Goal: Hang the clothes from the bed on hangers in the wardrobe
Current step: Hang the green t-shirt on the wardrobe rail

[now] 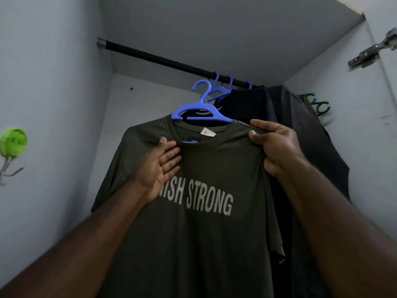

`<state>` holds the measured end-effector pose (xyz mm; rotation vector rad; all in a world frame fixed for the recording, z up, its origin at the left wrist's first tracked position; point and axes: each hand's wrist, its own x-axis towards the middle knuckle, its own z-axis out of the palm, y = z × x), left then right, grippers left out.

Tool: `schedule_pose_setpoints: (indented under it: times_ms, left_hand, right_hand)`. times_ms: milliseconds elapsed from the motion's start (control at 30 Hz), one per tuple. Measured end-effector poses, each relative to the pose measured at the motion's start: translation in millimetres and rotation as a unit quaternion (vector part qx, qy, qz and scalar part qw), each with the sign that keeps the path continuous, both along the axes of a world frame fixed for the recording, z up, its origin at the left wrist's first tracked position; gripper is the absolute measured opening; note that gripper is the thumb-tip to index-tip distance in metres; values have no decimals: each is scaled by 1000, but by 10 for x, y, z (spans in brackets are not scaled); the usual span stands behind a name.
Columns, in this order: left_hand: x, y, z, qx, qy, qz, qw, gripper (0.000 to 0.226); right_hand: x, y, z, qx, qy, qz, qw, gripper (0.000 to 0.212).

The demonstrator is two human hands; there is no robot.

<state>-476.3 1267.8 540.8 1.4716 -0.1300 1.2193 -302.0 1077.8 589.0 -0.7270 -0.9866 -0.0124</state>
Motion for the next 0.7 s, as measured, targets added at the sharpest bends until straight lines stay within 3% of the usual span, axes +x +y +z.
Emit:
schedule_pose_setpoints:
  times_ms: [700]
  left_hand:
    - [625,490,1108,103,-55,57,992,56]
  right_hand:
    - [271,669,960,104,-38,-59,992,37]
